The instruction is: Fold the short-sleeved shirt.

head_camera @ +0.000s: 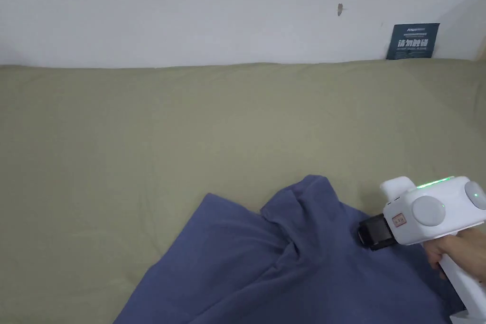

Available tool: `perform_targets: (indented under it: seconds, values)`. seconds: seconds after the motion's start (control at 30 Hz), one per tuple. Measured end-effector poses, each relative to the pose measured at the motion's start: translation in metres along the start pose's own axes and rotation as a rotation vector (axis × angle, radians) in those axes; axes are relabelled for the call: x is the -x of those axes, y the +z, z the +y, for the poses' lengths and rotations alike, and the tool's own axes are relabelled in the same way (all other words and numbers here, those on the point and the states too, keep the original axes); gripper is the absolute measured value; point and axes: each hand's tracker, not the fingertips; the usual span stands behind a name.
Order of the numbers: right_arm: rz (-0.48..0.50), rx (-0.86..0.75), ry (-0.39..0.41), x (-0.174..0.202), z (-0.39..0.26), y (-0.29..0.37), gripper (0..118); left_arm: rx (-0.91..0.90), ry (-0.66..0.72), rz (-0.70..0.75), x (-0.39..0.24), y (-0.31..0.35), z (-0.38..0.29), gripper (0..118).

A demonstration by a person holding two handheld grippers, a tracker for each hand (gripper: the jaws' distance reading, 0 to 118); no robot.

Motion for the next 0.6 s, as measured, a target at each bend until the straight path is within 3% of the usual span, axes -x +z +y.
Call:
perform_targets:
  seconds: [0.1, 0.13, 0.17, 0.2, 0.23, 0.4, 0.6]
  values:
    - [0.016, 0.022, -0.052, -0.001, 0.001, 0.006, 106, 0.001, 0.004, 0.004, -0.001, -0.001, 0.0, 2]
    - [0.054, 0.003, -0.051, 0.0, -0.001, 0.014, 93, 0.002, 0.006, 0.005, -0.002, -0.002, 0.0, 2]
    - [0.05, -0.022, -0.049, 0.003, -0.003, 0.024, 73, 0.003, 0.006, 0.008, -0.002, -0.002, 0.0, 2]
    - [0.028, -0.066, -0.035, 0.006, -0.003, 0.032, 19, 0.003, 0.007, 0.01, -0.003, -0.001, 0.0, 2]
    - [0.055, -0.078, -0.022, 0.009, -0.004, 0.04, 0, 0.002, 0.007, 0.012, -0.003, -0.001, 0.0, 2]
    - [0.001, -0.207, 0.02, 0.019, -0.021, 0.12, 0, -0.013, 0.042, 0.003, -0.001, 0.014, 0.004, 2]
    - [-0.025, -0.42, 0.041, -0.004, -0.031, 0.255, 0, -0.193, 0.092, -0.072, 0.001, 0.082, 0.042, 2]
